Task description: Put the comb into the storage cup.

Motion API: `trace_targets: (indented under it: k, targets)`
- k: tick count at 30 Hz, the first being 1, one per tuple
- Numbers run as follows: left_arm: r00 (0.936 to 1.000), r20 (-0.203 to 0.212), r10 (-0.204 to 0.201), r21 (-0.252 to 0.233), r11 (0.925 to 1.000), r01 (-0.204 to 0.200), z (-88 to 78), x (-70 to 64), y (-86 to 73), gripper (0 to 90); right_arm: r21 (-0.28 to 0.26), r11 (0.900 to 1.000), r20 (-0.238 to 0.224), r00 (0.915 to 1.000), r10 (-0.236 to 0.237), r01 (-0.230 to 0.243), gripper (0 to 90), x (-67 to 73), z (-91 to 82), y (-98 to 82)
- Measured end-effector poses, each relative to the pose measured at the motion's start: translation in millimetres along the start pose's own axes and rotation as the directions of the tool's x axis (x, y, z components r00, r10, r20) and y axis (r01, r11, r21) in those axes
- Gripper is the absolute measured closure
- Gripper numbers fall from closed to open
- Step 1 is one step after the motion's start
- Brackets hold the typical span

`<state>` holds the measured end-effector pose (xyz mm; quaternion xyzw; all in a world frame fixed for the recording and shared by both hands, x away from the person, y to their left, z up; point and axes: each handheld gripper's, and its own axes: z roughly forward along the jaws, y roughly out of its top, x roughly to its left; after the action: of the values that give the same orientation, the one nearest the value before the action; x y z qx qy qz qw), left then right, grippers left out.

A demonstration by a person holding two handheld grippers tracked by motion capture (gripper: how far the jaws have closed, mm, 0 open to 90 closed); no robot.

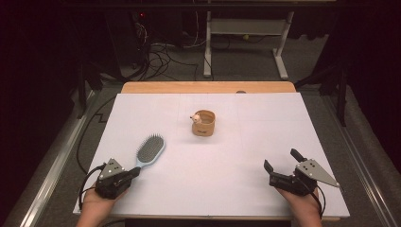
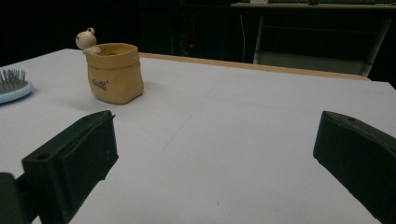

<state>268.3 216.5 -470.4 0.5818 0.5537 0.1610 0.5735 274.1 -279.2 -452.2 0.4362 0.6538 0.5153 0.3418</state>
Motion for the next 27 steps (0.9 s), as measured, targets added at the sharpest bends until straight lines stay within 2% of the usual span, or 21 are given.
trace_targets:
  k: [6,12,19,27]
  targets:
    - [0.9989,-0.002,-0.047,-0.082,0.9956,0.046,-2.6,6.7,5.3,88.1,0.003,1.0,-0.003,1.0,-0.002,0.002,0.4,1.0,0.5,-0.5]
    - [0.9977,0.006,-0.068,-0.123,0.99,0.068,-4.4,10.8,8.4,83.2,0.003,1.0,-0.003,0.9999,0.01,-0.01,0.4,0.2,0.5,-1.0]
    - [0.9985,0.026,-0.048,-0.152,0.9871,0.051,-7.0,10.0,10.3,78.8,-0.002,1.0,-0.005,1.0,0.0,0.0,0.4,0.8,0.1,0.0]
    - [0.999,0.04,-0.021,-0.188,0.9818,0.029,-8.8,8.1,11.4,67.9,-0.005,1.0,-0.005,1.0,-0.004,0.004,0.4,2.1,-0.7,0.4]
